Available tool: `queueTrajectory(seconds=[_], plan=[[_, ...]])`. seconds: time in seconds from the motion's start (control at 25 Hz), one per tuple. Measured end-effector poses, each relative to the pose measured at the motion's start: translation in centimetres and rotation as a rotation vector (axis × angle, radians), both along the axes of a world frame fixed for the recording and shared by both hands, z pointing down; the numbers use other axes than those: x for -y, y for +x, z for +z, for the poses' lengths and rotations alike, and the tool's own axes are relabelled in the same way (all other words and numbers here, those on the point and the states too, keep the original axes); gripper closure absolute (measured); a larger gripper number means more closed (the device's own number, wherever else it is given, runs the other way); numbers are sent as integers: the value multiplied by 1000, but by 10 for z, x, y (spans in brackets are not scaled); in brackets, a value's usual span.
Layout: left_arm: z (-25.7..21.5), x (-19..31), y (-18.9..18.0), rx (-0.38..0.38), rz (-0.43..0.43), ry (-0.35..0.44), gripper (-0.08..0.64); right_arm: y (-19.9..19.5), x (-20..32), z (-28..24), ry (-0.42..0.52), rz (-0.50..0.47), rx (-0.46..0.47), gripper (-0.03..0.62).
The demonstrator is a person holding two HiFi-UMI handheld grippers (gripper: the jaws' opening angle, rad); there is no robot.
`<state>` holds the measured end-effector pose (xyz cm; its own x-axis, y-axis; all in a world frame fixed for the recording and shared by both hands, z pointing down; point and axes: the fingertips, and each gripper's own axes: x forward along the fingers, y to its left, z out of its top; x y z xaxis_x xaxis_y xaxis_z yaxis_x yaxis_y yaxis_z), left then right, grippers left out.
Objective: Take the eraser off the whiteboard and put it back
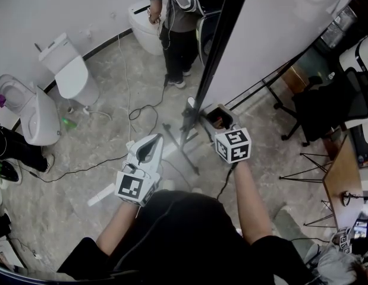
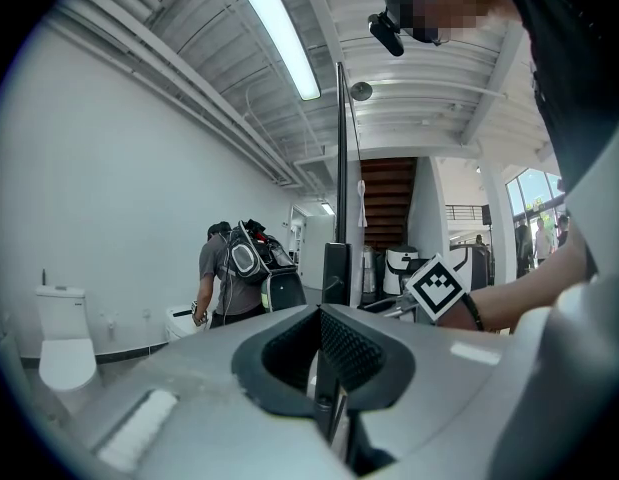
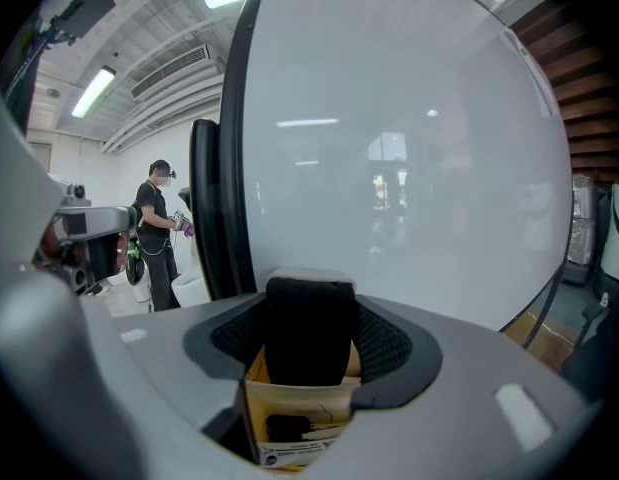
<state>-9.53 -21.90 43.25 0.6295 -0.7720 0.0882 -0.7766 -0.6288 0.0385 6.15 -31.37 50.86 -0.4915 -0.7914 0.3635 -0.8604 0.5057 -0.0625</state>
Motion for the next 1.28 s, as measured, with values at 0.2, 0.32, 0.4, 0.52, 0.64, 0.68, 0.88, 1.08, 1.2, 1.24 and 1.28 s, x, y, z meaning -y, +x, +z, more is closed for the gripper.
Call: queueTrajectory(seconds=[0.2,0.32,0.4,0.52,0.64,0.68,0.88,1.08,1.2,1.24,1.28], plan=[[-5,-1,2,14,-7,7,554,3,0,-12,30,5,15,324],[-9,-4,5,-5,-24,-13,554,7,-4,-22,55,11,31,324],[-12,-8,10,-20,-15,0,554,11,-7,-31,76,16,49,325],[-14,-12,16,-21,-9,12,554,17,-11,-44,117,23,70,324],[-16,-16,23,-23,-3,17,554,23,-17,-60,166,33,97,324],[-16,-17,26,-24,-1,19,554,25,-20,-65,179,33,106,325],[-22,-26,39,5,11,14,554,37,-37,-88,234,27,132,324],[-23,-34,46,16,12,22,554,46,-54,-104,275,33,156,324],[-23,-38,49,18,-4,23,554,53,-63,-110,287,30,167,324],[-24,-39,51,18,-9,23,554,55,-66,-112,290,29,170,325],[-25,-41,53,19,-8,27,554,57,-69,-113,292,28,173,324]])
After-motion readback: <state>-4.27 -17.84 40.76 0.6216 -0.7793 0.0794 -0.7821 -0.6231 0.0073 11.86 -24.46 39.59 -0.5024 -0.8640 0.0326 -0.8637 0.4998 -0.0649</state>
